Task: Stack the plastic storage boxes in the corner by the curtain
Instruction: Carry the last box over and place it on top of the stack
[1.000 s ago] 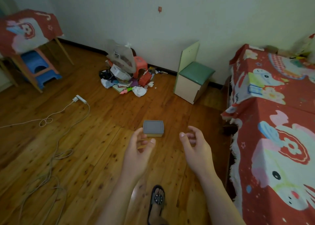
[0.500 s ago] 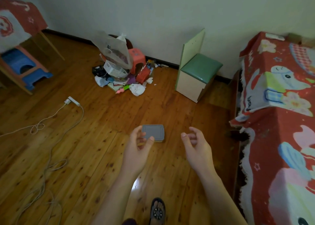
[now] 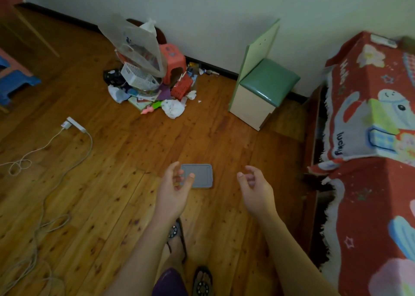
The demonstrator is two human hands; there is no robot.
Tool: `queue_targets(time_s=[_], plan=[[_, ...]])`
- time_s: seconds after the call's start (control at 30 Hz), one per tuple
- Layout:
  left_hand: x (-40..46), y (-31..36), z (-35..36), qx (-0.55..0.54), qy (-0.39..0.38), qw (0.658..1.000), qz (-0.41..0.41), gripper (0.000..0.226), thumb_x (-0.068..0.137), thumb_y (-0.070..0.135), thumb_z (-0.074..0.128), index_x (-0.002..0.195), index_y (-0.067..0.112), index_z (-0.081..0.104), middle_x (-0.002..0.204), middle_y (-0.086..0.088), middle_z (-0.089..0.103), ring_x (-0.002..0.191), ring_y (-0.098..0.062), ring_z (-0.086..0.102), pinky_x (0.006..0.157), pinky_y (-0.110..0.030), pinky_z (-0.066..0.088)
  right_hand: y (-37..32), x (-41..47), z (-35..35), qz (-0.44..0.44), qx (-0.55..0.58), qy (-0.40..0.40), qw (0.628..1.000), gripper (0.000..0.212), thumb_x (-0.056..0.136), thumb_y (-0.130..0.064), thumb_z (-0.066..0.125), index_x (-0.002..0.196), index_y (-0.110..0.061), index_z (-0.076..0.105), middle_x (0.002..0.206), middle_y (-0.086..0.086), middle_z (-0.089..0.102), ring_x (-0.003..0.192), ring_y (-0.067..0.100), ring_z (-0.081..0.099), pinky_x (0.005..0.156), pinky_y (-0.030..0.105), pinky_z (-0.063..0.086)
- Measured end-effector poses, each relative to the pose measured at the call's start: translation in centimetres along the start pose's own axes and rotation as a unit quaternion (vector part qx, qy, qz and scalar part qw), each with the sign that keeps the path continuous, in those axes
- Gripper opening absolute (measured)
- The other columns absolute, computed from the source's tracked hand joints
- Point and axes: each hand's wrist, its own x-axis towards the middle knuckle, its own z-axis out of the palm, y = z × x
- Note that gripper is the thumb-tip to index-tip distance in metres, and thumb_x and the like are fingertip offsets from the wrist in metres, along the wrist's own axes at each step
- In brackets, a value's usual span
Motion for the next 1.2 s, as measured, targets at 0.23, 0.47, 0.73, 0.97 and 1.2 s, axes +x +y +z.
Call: queue_targets(time_s=[0.23, 0.47, 0.73, 0.97, 1.2], plan=[[10.3, -2.8, -0.1, 0.022, -0.032, 0.999, -0.034, 0.061, 0.086, 0.061, 0.056, 0.139, 0.038, 0.036, 0.118, 0.024, 0.052, 0.109, 0.002, 0.052, 0.078, -0.015, 0.04, -2.0, 7.5, 5.4, 0.016, -0.055, -0.024, 0.998, 0.053, 0.095, -0.054, 0.053, 0.142, -0.03, 0.045, 0.107, -0.017, 0.059, 0.093, 0.002, 0.057, 0.067, 0.017, 0.045], [20.7, -7.4, 1.8, 0.059, -0.06, 0.995, -0.059, 0.062, 0.088, 0.057, 0.058, 0.141, 0.032, 0.038, 0.121, 0.017, 0.053, 0.111, -0.005, 0.052, 0.084, -0.024, 0.043, 0.6, 15.3, 12.6, 0.049, -0.108, -0.044, 0.992, 0.059, 0.093, -0.06, 0.048, 0.144, -0.032, 0.037, 0.13, -0.009, 0.057, 0.106, 0.005, 0.056, 0.072, 0.02, 0.047], [28.4, -17.3, 7.4, 0.084, -0.072, 0.986, -0.127, 0.066, 0.086, 0.059, 0.057, 0.142, 0.032, 0.036, 0.127, 0.01, 0.052, 0.112, -0.01, 0.052, 0.078, -0.022, 0.038, 7.7, 23.9, 21.5, 0.065, -0.135, -0.11, 0.983, 0.071, 0.094, -0.062, 0.044, 0.153, -0.026, 0.025, 0.153, 0.003, 0.038, 0.131, 0.025, 0.046, 0.095, 0.036, 0.044], [32.4, -23.8, 11.0, 0.098, -0.043, 0.983, -0.147, 0.042, 0.085, 0.053, 0.064, 0.116, 0.036, 0.042, 0.104, 0.021, 0.051, 0.104, -0.008, 0.053, 0.072, -0.017, 0.036, 11.8, 28.6, 27.1, 0.039, -0.138, -0.153, 0.978, 0.076, 0.095, -0.061, 0.043, 0.155, -0.021, 0.019, 0.154, 0.007, 0.033, 0.133, 0.028, 0.043, 0.098, 0.039, 0.041], [36.8, -39.0, 19.2, 0.128, -0.038, 0.977, -0.165, 0.07, 0.085, 0.054, 0.063, 0.14, 0.02, 0.037, 0.128, 0.005, 0.047, 0.117, -0.016, 0.05, 0.088, -0.033, 0.042, 24.8, 35.4, 36.2, 0.084, -0.153, -0.191, 0.966, 0.085, 0.092, -0.068, 0.042, 0.157, -0.024, 0.008, 0.157, 0.009, 0.025, 0.136, 0.03, 0.039, 0.1, 0.041, 0.04]])
